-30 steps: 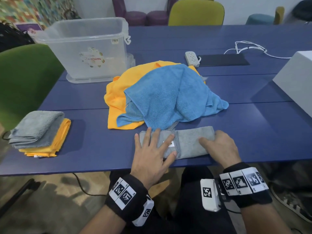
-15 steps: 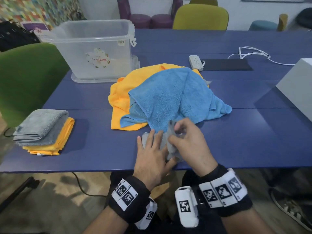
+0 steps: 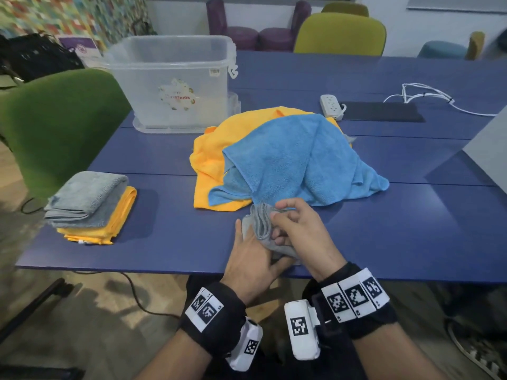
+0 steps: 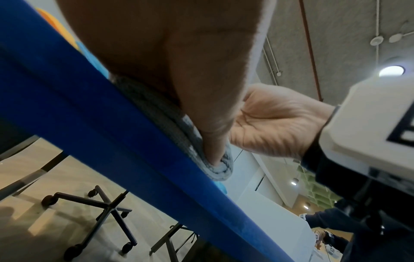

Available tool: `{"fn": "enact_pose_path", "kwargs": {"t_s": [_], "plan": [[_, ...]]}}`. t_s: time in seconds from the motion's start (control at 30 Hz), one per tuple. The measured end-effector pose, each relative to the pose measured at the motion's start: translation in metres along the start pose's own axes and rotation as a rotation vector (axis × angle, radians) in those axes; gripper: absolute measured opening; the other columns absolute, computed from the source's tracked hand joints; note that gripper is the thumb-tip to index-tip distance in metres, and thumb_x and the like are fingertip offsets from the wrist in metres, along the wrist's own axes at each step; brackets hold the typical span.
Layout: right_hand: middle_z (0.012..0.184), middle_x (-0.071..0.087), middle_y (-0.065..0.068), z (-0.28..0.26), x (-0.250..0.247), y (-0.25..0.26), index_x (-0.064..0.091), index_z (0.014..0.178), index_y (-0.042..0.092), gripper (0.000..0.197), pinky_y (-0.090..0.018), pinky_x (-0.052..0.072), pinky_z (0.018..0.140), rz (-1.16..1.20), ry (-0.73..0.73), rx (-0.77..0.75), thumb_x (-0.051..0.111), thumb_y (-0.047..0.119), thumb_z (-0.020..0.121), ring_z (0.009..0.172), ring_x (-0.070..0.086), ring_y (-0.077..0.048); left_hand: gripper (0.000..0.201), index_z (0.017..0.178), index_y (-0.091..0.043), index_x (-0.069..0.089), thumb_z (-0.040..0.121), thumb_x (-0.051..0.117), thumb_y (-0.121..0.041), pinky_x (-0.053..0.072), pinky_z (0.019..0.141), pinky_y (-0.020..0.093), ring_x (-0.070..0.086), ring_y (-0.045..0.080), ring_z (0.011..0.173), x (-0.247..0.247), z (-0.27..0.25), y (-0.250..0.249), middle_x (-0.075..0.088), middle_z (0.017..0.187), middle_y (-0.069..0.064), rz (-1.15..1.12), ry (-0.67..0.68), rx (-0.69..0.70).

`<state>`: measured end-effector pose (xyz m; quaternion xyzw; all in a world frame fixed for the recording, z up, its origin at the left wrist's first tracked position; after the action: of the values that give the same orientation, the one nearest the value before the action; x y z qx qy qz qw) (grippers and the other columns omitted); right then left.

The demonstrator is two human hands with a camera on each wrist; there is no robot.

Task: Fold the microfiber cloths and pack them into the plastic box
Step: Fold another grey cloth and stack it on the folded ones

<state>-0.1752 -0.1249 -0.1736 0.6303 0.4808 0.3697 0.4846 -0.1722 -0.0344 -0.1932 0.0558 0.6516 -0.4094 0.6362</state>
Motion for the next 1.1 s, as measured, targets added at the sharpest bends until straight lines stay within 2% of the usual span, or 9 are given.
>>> {"fn": "enact_pose_path", "kwargs": {"t_s": [0.2,0.3,0.37,0.5,0.63,0.8,0.9,1.0,1.1], "plan": [[0.082,0.063,-0.01,0.006,-0.004,-0.016,0.064,0.112,0.006,0.023,-0.025,0.056,0.064,0.08,0.053,0.031,0.059,-0.008,0.094,0.067,0.061,-0.018,0.118,0.165,-0.028,0.007,0.076,0.066,-0.079,-0.003,0.128,0.048,-0.019,0.01,0.156,-0.013,-0.009,0.025,-0.005,0.172,-0.007,-0.191,-0.044,-0.165],[0.083,0.066,-0.009,0.006,-0.001,-0.018,0.068,0.11,0.006,0.033,-0.027,0.055,0.068,-0.043,0.083,-0.031,0.062,-0.014,0.085,0.068,0.064,-0.019,0.148,0.164,-0.021,0.009,0.051,0.071,-0.093,0.023,0.125,0.04,0.013,0.012,0.151,-0.033,-0.024,0.042,0.018,0.165,-0.008,-0.27,-0.07,-0.33],[0.083,0.068,-0.001,0.007,0.001,-0.016,0.074,0.11,0.013,0.033,-0.027,0.054,0.07,-0.224,0.068,-0.105,0.07,-0.006,0.083,0.066,0.063,-0.013,0.152,0.163,-0.02,0.016,0.043,0.067,-0.098,0.043,0.107,0.038,0.04,0.016,0.13,-0.042,-0.03,0.05,0.045,0.14,-0.007,-0.257,-0.068,-0.423],[0.094,0.059,0.014,0.004,0.013,-0.003,0.072,0.121,0.03,0.037,-0.018,0.042,0.077,-0.753,0.02,-0.279,0.071,0.019,0.085,0.083,0.055,0.0,0.088,0.119,-0.024,0.053,0.054,0.085,-0.075,0.039,0.063,0.031,0.056,0.017,0.087,-0.041,-0.027,0.06,0.054,0.093,-0.008,-0.295,-0.039,-0.487],[0.103,0.05,0.01,-0.005,0.022,0.002,0.066,0.129,0.039,0.039,-0.029,0.046,0.085,-0.922,0.041,-0.361,0.066,0.03,0.091,0.1,0.054,-0.011,0.048,0.094,-0.025,0.067,0.061,0.09,-0.052,0.039,0.056,0.027,0.057,0.009,0.065,-0.033,-0.025,0.068,0.064,0.073,-0.009,-0.409,0.01,-0.519],[0.099,0.046,0.01,-0.01,0.024,0.0,0.067,0.129,0.037,0.036,-0.031,0.047,0.076,-0.961,0.06,-0.442,0.068,0.033,0.093,0.091,0.052,-0.009,0.034,0.074,-0.011,0.072,0.06,0.079,-0.041,0.043,0.054,0.031,0.054,0.011,0.054,-0.023,-0.021,0.081,0.061,0.06,-0.004,-0.67,0.035,-0.685],[0.093,0.045,0.012,-0.009,0.024,-0.001,0.067,0.129,0.038,0.039,-0.027,0.041,0.068,-0.958,0.055,-0.473,0.07,0.028,0.091,0.085,0.049,-0.006,0.041,0.077,-0.008,0.067,0.07,0.079,-0.047,0.048,0.061,0.042,0.062,0.019,0.065,-0.026,-0.02,0.077,0.062,0.069,0.0,-0.636,-0.008,-0.713],[0.092,0.048,0.012,-0.007,0.022,-0.001,0.07,0.125,0.037,0.042,-0.026,0.039,0.068,-0.962,0.043,-0.477,0.075,0.023,0.085,0.085,0.05,-0.005,0.042,0.089,-0.013,0.056,0.076,0.08,-0.044,0.04,0.065,0.039,0.063,0.028,0.091,-0.036,-0.017,0.07,0.066,0.093,0.006,-0.418,-0.065,-0.665],[0.095,0.05,0.015,-0.009,0.018,0.002,0.074,0.118,0.038,0.039,-0.028,0.044,0.076,-0.913,0.049,-0.494,0.08,0.028,0.08,0.091,0.053,-0.008,0.037,0.091,-0.015,0.052,0.076,0.08,-0.035,0.047,0.07,0.041,0.064,0.03,0.093,-0.038,-0.019,0.073,0.068,0.096,0.007,-0.44,-0.103,-0.656]]}}
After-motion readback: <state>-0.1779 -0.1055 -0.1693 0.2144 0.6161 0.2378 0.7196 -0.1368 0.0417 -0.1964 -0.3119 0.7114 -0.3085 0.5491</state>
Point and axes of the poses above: each hand's wrist, its own z-axis towards the middle knuckle, its own x-axis out of the palm, y = z × x, the point moved 10 cm from there along z, towards the middle knuckle
